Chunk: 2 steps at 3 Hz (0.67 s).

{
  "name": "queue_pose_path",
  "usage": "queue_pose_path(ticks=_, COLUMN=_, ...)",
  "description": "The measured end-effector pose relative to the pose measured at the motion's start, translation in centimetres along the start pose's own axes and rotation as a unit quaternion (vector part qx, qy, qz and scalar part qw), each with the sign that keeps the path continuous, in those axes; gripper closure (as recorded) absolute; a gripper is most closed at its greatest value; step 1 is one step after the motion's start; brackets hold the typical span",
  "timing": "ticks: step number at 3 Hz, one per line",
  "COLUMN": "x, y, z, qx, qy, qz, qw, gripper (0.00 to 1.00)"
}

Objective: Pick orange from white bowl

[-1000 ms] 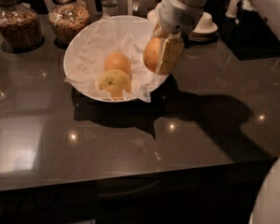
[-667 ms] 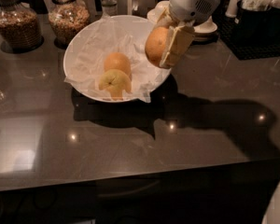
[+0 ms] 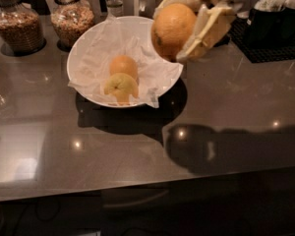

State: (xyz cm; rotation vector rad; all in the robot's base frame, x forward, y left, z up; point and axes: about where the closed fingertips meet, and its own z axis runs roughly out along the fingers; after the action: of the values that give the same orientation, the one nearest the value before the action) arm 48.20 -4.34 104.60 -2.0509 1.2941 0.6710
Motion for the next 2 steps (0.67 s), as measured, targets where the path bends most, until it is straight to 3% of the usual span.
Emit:
queue_pose_path(ticks=1, x=-3.9, y=5.5, z=-2.3, qx=0.024, qy=-0.070, qz=-0.044, qw=0.9963, gripper=1.00)
queue_pose_path(ticks=2, x=-5.8, y=11.0, z=-3.1, qx=0.054, qy=-0.118, qz=-0.064, qw=0.9895, gripper=1.00)
